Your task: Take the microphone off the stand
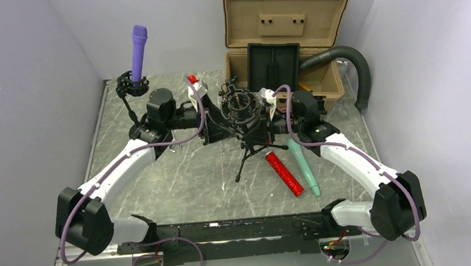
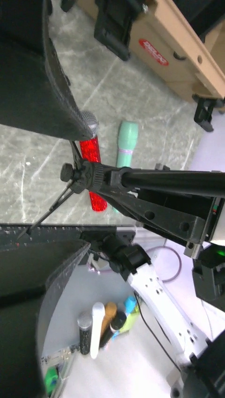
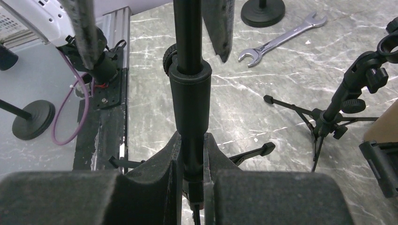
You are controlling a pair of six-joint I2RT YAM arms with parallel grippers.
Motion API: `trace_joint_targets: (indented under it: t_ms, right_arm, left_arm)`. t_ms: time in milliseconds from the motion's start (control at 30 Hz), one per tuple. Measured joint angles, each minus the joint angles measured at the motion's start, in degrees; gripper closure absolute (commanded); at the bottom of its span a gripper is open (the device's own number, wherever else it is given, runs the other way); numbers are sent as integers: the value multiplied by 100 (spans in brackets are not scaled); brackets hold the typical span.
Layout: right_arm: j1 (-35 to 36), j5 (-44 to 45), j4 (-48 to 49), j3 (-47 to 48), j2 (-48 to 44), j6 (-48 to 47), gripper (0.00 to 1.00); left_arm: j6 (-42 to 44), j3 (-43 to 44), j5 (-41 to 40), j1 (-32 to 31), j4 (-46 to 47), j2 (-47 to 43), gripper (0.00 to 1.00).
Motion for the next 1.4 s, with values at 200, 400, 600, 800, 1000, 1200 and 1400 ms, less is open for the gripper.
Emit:
trace_joint_targets:
  t_ms: [200,400,600,800,1000,1200,1400]
  right_arm:
    - [-9,-4,2,-15,0,7,100]
    - [-28,-114,70,-15,7,212,100]
    - [-83,-411,420,-15,157,673,100]
    - [-118,-601,647,-15,317,1010,100]
    - [-144,-752,929,-24,369,1287,100]
    - [-160,-800,1080,-37,382,1445,100]
    - [-186,-809,1108,-46,385,1460,100]
  left_arm:
    - [1519,92,-905,-131,-1064,-608,9]
    - [3147,168,-2061,-675,-1674,-1049,13]
    - [3908,258,-2629,-868,-1908,-879,22]
    - [4256,516,-2909,-1099,-2083,-671,33]
    - [4409,682,-3014,-1220,-2170,-647,51]
    - [4513,682,-3045,-1270,-2240,-562,67]
    - [4474,682,-3032,-1294,-2310,-560,100]
